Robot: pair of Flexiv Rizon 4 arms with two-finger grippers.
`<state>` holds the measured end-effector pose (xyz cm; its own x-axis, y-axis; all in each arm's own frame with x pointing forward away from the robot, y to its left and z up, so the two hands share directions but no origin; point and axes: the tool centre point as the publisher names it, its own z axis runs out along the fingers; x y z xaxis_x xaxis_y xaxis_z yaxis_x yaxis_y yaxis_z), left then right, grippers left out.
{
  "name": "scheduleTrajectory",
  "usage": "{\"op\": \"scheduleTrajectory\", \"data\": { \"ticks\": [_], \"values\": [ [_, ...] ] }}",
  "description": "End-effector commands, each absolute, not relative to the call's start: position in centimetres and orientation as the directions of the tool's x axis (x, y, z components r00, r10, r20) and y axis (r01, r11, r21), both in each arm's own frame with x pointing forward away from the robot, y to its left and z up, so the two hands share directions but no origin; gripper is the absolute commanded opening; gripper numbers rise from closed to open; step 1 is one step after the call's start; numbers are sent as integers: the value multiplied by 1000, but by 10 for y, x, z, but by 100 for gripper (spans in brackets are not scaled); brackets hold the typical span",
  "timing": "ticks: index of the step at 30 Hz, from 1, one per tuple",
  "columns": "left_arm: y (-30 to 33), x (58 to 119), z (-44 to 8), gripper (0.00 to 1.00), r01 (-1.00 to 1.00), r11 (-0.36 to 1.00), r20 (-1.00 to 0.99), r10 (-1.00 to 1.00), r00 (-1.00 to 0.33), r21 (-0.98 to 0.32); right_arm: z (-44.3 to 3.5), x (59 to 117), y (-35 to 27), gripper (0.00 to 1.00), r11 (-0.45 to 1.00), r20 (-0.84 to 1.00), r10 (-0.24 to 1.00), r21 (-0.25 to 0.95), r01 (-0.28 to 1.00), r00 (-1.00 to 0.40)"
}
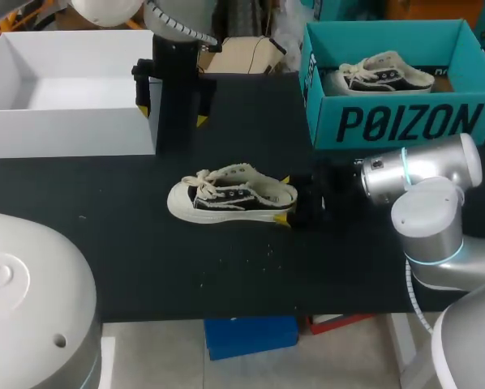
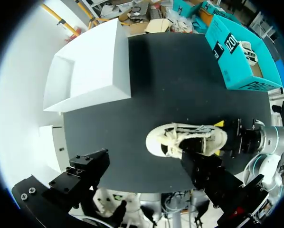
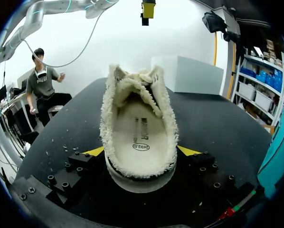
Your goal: Take the shoe out of the shoebox, open the shoe tongue, remove and reinsert the insole, then place the shoe into the shoebox
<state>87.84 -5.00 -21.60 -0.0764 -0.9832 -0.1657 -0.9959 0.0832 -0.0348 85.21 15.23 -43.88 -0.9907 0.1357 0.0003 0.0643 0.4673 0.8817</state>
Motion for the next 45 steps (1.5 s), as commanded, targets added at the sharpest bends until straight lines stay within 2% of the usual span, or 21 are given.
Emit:
{"op": "scheduleTrajectory", "data": {
  "ticks": [1, 10, 19, 29, 45],
  "values": [
    [-51, 879, -216, 100, -996, 83, -167, -983, -76, -33, -440, 851, 153, 0, 469, 1, 138, 881, 66, -990],
    [-85, 892, -235, 100, -995, 71, -278, -959, -49, -72, -440, 851, 153, 0, 469, 1, 138, 881, 66, -990],
    [-125, 864, -261, 100, -996, 78, -263, -963, -61, -54, -440, 851, 153, 0, 469, 1, 138, 881, 66, -990],
    [-161, 841, -296, 100, -995, 102, -275, -956, -104, 22, -440, 851, 153, 0, 469, 1, 138, 881, 66, -990],
    [-178, 835, -348, 100, -991, 94, -357, -926, -124, 99, -440, 851, 153, 0, 469, 1, 138, 881, 66, -990]
  ]
}}
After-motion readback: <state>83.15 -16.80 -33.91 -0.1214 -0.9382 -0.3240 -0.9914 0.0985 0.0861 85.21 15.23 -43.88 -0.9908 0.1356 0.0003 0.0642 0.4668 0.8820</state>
